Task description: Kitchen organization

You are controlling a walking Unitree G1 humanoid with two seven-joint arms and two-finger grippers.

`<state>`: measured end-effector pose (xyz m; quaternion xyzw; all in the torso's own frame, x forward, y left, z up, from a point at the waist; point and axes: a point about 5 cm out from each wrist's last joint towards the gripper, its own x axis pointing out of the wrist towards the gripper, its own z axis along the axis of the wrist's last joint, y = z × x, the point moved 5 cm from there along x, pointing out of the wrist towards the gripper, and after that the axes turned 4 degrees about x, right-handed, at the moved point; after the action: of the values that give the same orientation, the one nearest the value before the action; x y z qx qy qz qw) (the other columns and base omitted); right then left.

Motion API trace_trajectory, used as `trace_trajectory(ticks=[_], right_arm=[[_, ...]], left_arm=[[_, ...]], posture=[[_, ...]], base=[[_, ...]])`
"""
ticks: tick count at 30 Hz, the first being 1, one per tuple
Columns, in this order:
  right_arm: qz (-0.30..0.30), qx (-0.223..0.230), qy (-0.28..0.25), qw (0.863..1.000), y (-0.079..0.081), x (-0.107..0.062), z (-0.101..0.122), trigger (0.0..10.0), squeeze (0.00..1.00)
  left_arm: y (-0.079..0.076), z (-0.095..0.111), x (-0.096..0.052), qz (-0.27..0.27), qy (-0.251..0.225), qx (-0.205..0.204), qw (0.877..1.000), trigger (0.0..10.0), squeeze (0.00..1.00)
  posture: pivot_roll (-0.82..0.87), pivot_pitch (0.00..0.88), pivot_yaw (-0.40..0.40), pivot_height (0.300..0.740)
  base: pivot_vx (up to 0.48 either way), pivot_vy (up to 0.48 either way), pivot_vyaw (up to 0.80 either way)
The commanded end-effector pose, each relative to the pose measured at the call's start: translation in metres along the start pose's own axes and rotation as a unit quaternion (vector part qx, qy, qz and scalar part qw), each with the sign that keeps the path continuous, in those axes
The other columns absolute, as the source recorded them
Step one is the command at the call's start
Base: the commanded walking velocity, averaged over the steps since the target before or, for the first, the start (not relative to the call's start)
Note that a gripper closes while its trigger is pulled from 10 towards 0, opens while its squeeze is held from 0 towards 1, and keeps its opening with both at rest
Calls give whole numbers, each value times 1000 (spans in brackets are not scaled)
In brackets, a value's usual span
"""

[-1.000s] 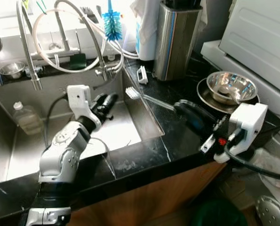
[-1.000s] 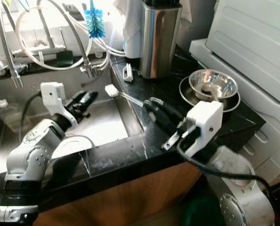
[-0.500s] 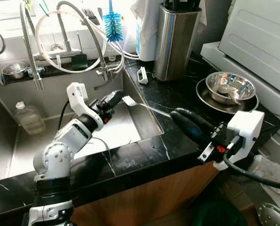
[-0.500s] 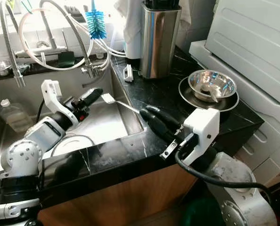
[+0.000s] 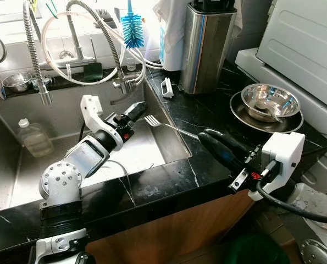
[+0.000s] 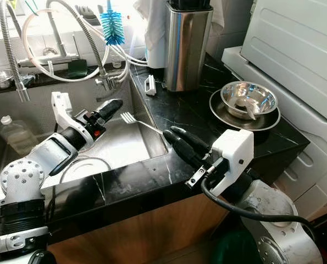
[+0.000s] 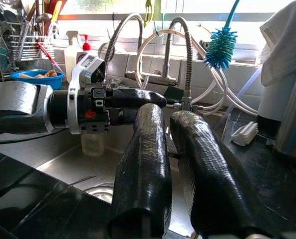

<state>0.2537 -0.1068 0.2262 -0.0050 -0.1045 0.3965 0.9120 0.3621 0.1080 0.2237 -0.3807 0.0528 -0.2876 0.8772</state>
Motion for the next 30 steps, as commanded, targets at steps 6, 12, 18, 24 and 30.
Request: trace_trajectory(ticks=[6, 12, 18, 24, 30], right_arm=[[9, -26, -3, 1000, 4, 2, 6, 10000, 0], [6, -31, -2, 1000, 3, 2, 6, 10000, 0], [-1, -34, -4, 999, 1, 3, 7, 10000, 0], [-3, -35, 1, 999, 0, 2, 5, 10000, 0], [-12, -35, 4, 999, -3, 0, 4, 10000, 0]], left_arm=[[-5, -5, -1, -9, 30, 18, 999, 10000, 0], [-18, 19, 10, -26, -12, 141, 990, 10000, 0], [-20, 57, 16, 45, -107, 291, 950, 10000, 0], [-16, 75, 9, 85, -143, 437, 884, 10000, 0], [-10, 64, -1, 49, -119, 713, 690, 10000, 0]], posture=[[21, 34, 33, 740], [22, 35, 31, 740], [23, 32, 28, 740], [23, 28, 30, 740], [24, 18, 31, 740]], base=[[0, 0, 0], [0, 0, 0], [0, 0, 0], [0, 0, 0], [0, 0, 0]])
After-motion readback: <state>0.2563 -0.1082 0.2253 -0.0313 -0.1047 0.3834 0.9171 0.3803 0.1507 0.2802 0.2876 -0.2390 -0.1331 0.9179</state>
